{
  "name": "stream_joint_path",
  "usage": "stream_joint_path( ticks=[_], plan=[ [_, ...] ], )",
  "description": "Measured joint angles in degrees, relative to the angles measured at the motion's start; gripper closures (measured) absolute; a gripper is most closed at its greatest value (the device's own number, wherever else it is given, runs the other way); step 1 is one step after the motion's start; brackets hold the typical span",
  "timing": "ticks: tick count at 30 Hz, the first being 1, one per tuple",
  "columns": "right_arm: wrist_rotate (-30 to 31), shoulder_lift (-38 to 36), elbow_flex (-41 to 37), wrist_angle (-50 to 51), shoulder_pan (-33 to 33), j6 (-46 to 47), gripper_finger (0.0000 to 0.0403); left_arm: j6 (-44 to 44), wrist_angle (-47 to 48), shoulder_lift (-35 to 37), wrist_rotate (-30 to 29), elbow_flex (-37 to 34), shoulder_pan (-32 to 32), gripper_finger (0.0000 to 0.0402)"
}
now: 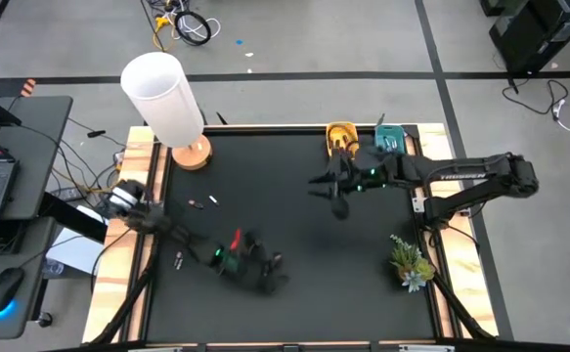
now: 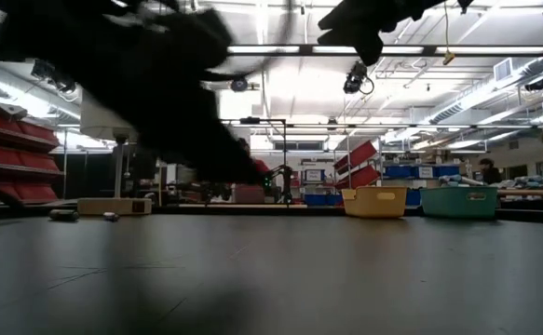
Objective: Sort batteries
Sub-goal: Put the bottom black battery into the yellow bin
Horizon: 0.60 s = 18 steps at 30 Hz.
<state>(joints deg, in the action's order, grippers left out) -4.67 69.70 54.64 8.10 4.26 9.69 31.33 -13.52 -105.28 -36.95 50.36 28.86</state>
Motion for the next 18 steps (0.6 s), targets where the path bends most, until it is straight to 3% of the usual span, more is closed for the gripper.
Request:
stream_joint_path(
  ticks=[9, 18],
  plan=[
    [7.26, -0.66, 4.52, 6.15, 5.34, 2.07, 0.0249, -20.15, -3.19, 0.69, 21.56, 7.66, -22.83, 0.0345],
    [18.43, -2.74, 4.5, 2.22, 4.29, 10.51, 0.0249, -28.22, -13.02, 0.32, 38.82, 12.73, -41.24, 0.0345]
  ],
)
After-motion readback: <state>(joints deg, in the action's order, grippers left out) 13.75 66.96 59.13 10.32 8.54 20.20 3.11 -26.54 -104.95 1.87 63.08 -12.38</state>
